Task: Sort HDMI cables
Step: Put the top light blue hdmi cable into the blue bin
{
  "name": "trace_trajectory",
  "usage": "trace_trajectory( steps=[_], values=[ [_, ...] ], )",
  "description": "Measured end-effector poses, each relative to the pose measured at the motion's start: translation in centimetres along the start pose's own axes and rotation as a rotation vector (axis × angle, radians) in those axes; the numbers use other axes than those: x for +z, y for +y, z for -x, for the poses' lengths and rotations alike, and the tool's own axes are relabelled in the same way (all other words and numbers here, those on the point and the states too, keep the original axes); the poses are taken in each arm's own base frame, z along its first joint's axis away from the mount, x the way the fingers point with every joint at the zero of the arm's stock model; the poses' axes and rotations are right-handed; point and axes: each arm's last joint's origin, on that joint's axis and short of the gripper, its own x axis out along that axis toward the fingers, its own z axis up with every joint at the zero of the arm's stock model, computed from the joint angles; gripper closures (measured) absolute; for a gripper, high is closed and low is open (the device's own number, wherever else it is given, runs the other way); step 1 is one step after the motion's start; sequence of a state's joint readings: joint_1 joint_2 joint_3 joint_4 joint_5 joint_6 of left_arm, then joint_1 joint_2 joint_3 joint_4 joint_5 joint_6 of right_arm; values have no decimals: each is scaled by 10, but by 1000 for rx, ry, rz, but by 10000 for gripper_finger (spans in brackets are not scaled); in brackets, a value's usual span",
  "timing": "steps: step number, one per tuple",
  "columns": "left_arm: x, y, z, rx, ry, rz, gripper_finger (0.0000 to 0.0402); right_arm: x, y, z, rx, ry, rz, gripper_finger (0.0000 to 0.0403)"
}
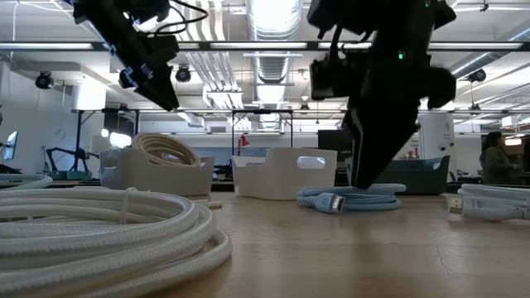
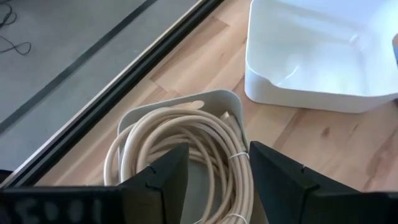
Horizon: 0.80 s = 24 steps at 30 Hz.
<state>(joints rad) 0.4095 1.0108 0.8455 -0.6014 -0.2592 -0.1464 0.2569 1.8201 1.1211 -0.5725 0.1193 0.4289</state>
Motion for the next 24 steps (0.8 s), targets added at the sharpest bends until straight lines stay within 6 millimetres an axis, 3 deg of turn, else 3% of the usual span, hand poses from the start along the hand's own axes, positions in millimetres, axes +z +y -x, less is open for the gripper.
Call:
trace_trajectory(
  steps=[9, 15, 18, 24],
  values=[
    [0, -2, -9, 4, 29, -26, 225, -3, -1, -22, -87, 33, 56, 267],
    [-1, -3, -11, 5, 38, -30, 225, -4, 1, -28, -6, 83, 105, 328],
    [0, -3, -11, 5, 35, -28, 225, -3, 1, -22, 18, 80, 113, 369],
    [0, -3, -11, 4, 31, -26, 225, -9, -2, 10, 52, 107, 99, 371]
  ],
)
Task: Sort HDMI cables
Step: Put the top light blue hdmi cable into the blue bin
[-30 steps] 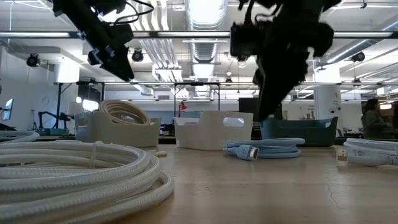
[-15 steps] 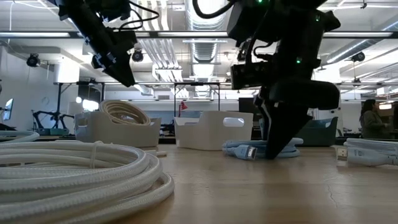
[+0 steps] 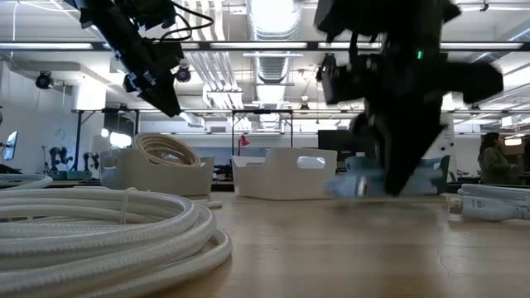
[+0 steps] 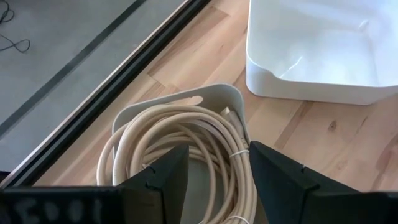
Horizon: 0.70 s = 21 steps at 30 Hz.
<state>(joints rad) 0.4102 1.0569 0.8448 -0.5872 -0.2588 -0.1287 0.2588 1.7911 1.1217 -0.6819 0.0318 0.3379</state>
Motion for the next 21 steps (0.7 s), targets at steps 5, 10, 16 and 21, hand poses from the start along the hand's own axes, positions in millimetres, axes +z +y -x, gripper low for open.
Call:
trace_trajectory(
  steps=[5, 10, 16, 21],
  values=[
    [0, 0, 0, 0, -5, 1, 225, -12, -13, 35, -203, -29, -2, 371],
    [1, 0, 0, -2, -14, 5, 225, -22, -30, 70, -503, -132, -5, 371],
    [2, 0, 0, -2, -17, 7, 225, -34, -62, 96, -758, -264, -111, 366],
    [2, 0, 0, -3, -19, 24, 225, -45, -101, 102, -915, -320, -312, 355]
  ],
)
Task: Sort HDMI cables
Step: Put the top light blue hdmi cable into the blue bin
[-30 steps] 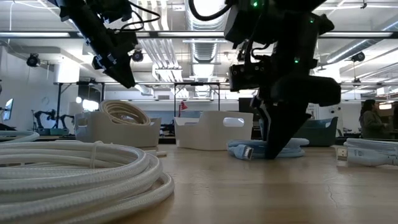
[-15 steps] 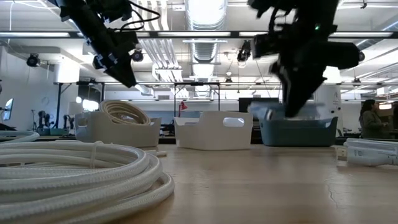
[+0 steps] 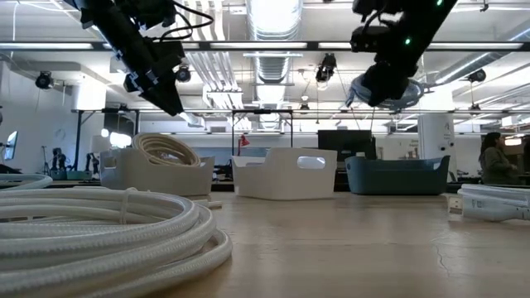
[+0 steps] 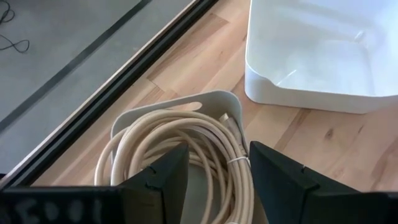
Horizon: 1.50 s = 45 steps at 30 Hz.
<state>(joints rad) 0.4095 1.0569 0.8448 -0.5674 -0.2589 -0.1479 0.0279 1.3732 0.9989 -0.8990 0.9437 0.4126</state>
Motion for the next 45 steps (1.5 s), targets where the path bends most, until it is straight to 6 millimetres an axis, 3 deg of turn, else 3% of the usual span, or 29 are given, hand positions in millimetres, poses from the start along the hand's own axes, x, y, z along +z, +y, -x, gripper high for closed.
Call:
trace_trajectory(
  steps=[7, 11, 15, 26, 31, 45],
  values=[
    [1, 0, 0, -2, -14, 13, 225, -5, -23, -61, -114, -57, -350, 362],
    [2, 0, 0, -2, -16, 14, 225, -13, -26, -94, -42, -113, -478, 358],
    [1, 0, 0, -2, -15, 14, 225, -26, -29, -113, 9, -132, -603, 358],
    [2, 0, 0, -3, -17, 14, 225, -57, -29, -127, -20, -87, -884, 355],
    [2, 0, 0, -3, -17, 14, 225, -68, -32, -134, -47, -75, -911, 348],
    [2, 0, 0, -8, -17, 14, 225, -56, -37, -135, -8, -91, -817, 279]
  ],
)
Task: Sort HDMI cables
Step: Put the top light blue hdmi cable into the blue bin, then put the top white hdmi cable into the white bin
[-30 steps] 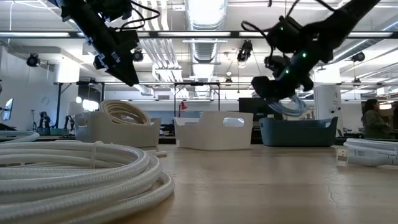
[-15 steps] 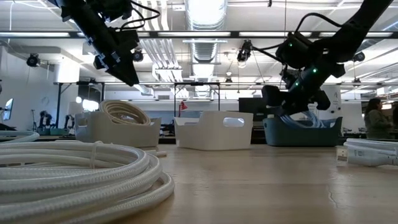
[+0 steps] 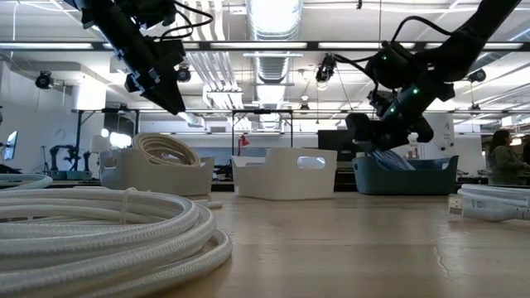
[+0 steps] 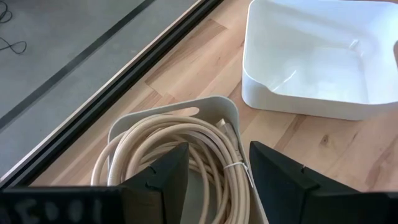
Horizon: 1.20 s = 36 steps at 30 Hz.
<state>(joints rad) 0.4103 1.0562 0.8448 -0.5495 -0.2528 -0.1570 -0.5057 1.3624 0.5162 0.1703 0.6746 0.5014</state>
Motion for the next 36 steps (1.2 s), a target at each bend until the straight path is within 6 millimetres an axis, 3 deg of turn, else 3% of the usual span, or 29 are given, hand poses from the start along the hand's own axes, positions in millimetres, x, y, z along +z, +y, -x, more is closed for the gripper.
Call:
trace_trajectory(
  steps=[8, 17, 20, 28, 32, 36],
  values=[
    [0, 0, 0, 1, 0, -3, 225, 14, 9, 3, 16, -11, 53, 250],
    [0, 0, 0, 1, 0, -11, 225, 7, 4, 7, -57, 144, 176, 227],
    [0, 0, 0, 1, 0, -11, 225, 13, 10, 15, 7, 172, 177, 223],
    [0, 0, 0, 2, 0, -11, 225, 44, 41, 65, 388, 207, 177, 231],
    [0, 0, 0, 2, -1, -11, 225, 39, 55, 102, 499, 319, 246, 239],
    [0, 0, 0, 2, -1, -11, 225, 22, 66, 137, 525, 448, 312, 243]
  ],
)
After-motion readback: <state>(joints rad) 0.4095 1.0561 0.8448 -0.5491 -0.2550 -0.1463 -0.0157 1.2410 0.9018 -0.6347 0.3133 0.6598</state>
